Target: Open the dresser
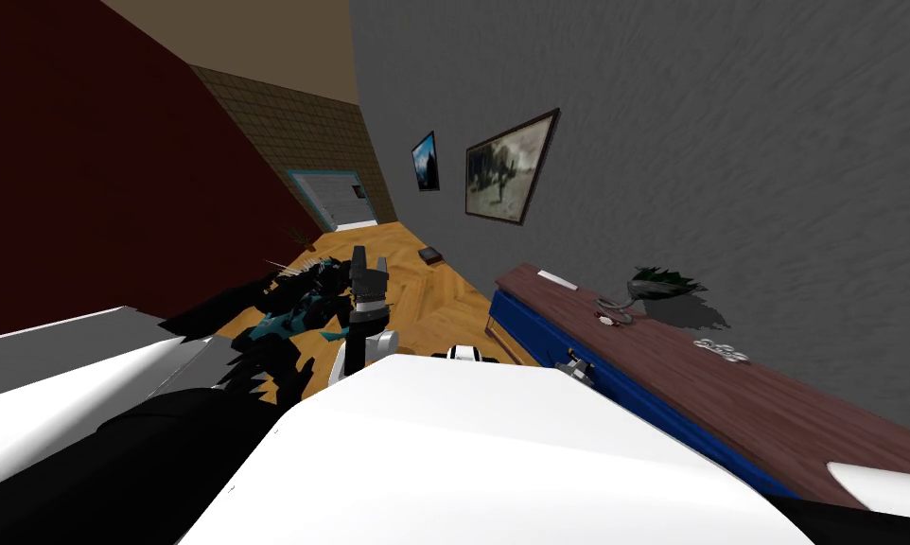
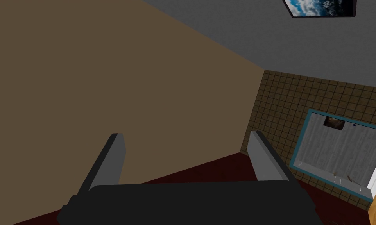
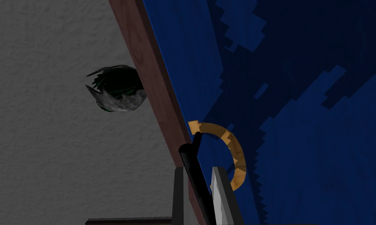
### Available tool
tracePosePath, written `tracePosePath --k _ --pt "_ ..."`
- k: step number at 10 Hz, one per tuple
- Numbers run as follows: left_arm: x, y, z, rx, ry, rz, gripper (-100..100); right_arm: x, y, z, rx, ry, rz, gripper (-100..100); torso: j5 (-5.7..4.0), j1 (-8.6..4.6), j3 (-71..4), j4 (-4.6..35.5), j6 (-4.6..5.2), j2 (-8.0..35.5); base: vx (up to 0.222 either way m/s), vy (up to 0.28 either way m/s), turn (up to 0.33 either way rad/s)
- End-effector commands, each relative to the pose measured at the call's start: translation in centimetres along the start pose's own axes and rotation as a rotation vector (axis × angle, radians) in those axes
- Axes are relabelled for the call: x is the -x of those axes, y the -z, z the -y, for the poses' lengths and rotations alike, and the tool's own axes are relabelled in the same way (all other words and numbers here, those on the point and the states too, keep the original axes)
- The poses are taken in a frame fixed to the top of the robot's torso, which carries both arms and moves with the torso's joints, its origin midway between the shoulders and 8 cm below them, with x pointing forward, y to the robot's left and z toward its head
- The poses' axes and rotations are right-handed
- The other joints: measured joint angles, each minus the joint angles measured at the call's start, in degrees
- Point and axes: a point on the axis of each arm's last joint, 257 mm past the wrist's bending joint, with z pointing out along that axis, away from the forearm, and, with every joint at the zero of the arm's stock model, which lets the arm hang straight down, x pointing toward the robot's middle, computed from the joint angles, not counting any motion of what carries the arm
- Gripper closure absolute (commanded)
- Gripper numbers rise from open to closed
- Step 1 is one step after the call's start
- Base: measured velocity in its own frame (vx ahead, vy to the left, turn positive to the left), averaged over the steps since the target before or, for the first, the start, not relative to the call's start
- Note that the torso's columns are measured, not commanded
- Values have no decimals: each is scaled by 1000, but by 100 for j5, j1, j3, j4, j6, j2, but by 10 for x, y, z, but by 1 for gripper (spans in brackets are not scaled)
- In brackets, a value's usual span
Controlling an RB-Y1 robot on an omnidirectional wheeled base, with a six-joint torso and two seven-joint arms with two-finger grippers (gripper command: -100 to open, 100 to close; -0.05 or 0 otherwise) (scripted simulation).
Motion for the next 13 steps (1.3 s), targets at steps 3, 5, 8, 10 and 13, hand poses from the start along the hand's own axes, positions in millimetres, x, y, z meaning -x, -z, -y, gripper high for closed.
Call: tracePosePath --k 3,5,8,10,13 --pt "0 0 0 0 0 0 0 10 -11 -10 30 -5 12 100 15 -7 -7 6 1 -3 -99 80 44" --pt "0 0 0 0 0 0 0 2 -10 -12 37 -16 -26 100 -7 2 -3 0 -20 -10 -75 35 68" --pt "0 0 0 0 0 0 0 -4 -14 -21 52 -28 -51 100 -25 -6 -5 -9 -26 -25 -63 36 94" --pt "0 0 0 0 0 0 0 -2 -20 -26 60 -27 -46 100 -35 -19 -2 -10 -33 -21 -95 52 137" --pt "0 0 0 0 0 0 0 -9 -26 -30 65 -26 -69 100 -34 -24 -9 -12 -32 -31 -57 47 96"
